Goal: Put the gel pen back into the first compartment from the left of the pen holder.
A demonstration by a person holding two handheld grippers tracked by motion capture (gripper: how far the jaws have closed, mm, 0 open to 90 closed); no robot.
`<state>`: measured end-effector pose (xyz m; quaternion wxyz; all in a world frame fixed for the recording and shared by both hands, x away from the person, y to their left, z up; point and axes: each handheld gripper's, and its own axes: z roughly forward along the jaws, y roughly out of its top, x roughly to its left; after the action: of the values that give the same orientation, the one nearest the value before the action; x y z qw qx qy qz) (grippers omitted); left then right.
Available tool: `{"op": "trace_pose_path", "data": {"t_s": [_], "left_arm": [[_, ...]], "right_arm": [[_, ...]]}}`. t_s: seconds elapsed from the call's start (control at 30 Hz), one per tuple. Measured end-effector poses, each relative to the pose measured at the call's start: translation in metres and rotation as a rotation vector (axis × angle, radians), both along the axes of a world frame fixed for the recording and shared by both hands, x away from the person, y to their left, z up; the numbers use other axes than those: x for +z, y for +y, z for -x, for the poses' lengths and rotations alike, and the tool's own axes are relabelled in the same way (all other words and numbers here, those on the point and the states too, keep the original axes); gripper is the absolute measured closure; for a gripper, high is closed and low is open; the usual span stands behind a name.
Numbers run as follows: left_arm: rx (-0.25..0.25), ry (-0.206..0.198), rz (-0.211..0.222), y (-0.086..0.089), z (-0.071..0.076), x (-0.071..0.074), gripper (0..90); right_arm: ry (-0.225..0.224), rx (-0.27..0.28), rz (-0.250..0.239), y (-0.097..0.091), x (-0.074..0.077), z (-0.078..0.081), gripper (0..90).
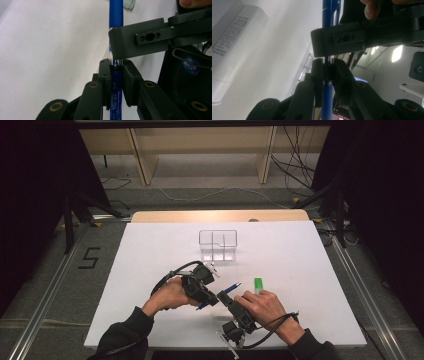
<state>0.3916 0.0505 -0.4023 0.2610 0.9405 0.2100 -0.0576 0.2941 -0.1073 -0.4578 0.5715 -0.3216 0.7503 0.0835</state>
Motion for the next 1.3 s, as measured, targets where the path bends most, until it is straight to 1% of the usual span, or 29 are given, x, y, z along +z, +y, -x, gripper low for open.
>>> {"op": "trace_pose_path", "data": {"t_s": [0.1, 0.17, 0.2, 0.23, 0.3, 0.37, 0.43, 0.47, 0.5, 0.53, 0.6, 0.7, 0.73, 0.77, 0.8, 0.83, 0.87, 0.9, 0.93, 0.97, 1.0, 1.03, 1.1, 1.13, 1.17, 1.27, 1.3], "left_arm": [[0.002, 0.001, -0.002, 0.0, 0.0, 0.0, 79.0], [0.005, -0.007, 0.0, 0.0, 0.001, 0.0, 79.1], [0.003, -0.007, -0.004, 0.0, 0.001, 0.001, 79.2], [0.002, -0.012, -0.001, 0.0, 0.002, 0.001, 79.2], [-0.004, -0.013, -0.007, 0.001, 0.001, 0.002, 79.2], [0.0, -0.01, 0.0, 0.002, 0.001, 0.001, 79.2], [0.008, -0.014, 0.002, 0.004, 0.0, 0.001, 79.2], [0.005, -0.011, 0.003, 0.006, -0.001, 0.001, 79.2], [0.014, -0.012, 0.006, 0.008, -0.001, 0.001, 79.2], [0.022, -0.014, 0.01, 0.01, -0.002, 0.002, 79.2], [0.037, -0.017, 0.021, 0.014, -0.004, 0.002, 79.2], [0.078, -0.038, 0.049, 0.021, -0.008, 0.004, 79.2], [0.099, -0.05, 0.064, 0.024, -0.009, 0.004, 79.2], [0.112, -0.058, 0.077, 0.026, -0.01, 0.005, 79.2], [0.125, -0.067, 0.092, 0.028, -0.011, 0.006, 79.2], [0.141, -0.07, 0.109, 0.029, -0.012, 0.006, 79.1], [0.154, -0.077, 0.12, 0.031, -0.012, 0.007, 79.1], [0.17, -0.096, 0.132, 0.032, -0.013, 0.007, 79.1], [0.184, -0.108, 0.147, 0.034, -0.013, 0.008, 79.1], [0.2, -0.116, 0.162, 0.036, -0.014, 0.008, 79.1], [0.204, -0.126, 0.174, 0.038, -0.014, 0.009, 79.1], [0.22, -0.134, 0.185, 0.039, -0.015, 0.009, 79.1], [0.239, -0.155, 0.197, 0.041, -0.015, 0.009, 79.1], [0.245, -0.16, 0.208, 0.041, -0.015, 0.009, 79.1], [0.252, -0.168, 0.216, 0.042, -0.016, 0.009, 79.1], [0.272, -0.198, 0.237, 0.044, -0.016, 0.01, 79.1], [0.28, -0.212, 0.248, 0.044, -0.016, 0.01, 79.1]], "right_arm": [[0.004, -0.001, -0.001, 0.0, 0.0, 0.0, 79.7], [0.011, -0.005, -0.007, 0.0, 0.0, 0.0, 78.9], [0.007, -0.006, -0.01, 0.0, 0.0, 0.0, 78.1], [0.008, -0.008, -0.016, 0.0, 0.0, 0.0, 73.7], [0.013, -0.013, -0.027, -0.002, 0.002, -0.001, 69.8], [0.011, -0.013, -0.037, -0.005, 0.004, 0.0, 64.2], [0.011, -0.028, -0.052, -0.008, 0.005, 0.0, 59.1], [0.006, -0.024, -0.06, -0.01, 0.006, 0.0, 57.8], [0.008, -0.025, -0.071, -0.012, 0.007, 0.0, 56.4], [0.021, -0.03, -0.082, -0.015, 0.008, 0.001, 54.5], [0.028, -0.042, -0.107, -0.019, 0.009, 0.0, 51.0], [0.07, -0.094, -0.163, -0.025, 0.011, -0.003, 48.3], [0.095, -0.115, -0.198, -0.027, 0.012, -0.005, 47.2], [0.146, -0.152, -0.251, -0.029, 0.013, -0.006, 45.7], [0.192, -0.181, -0.29, -0.031, 0.016, -0.008, 44.4], [0.241, -0.216, -0.352, -0.034, 0.016, -0.01, 43.4], [0.29, -0.241, -0.393, -0.036, 0.018, -0.012, 42.2], [0.346, -0.284, -0.44, -0.038, 0.019, -0.014, 41.4], [0.382, -0.312, -0.487, -0.04, 0.02, -0.017, 41.1], [0.424, -0.33, -0.512, -0.042, 0.021, -0.019, 40.5], [0.468, -0.358, -0.558, -0.044, 0.021, -0.021, 39.8], [0.502, -0.382, -0.579, -0.046, 0.022, -0.022, 39.5], [0.582, -0.407, -0.633, -0.05, 0.023, -0.025, 39.1], [0.629, -0.421, -0.663, -0.052, 0.024, -0.027, 38.0], [0.673, -0.435, -0.705, -0.053, 0.024, -0.029, 37.7], [0.808, -0.479, -0.802, -0.06, 0.027, -0.034, 36.2], [0.84, -0.484, -0.831, -0.062, 0.028, -0.036, 35.9]]}}
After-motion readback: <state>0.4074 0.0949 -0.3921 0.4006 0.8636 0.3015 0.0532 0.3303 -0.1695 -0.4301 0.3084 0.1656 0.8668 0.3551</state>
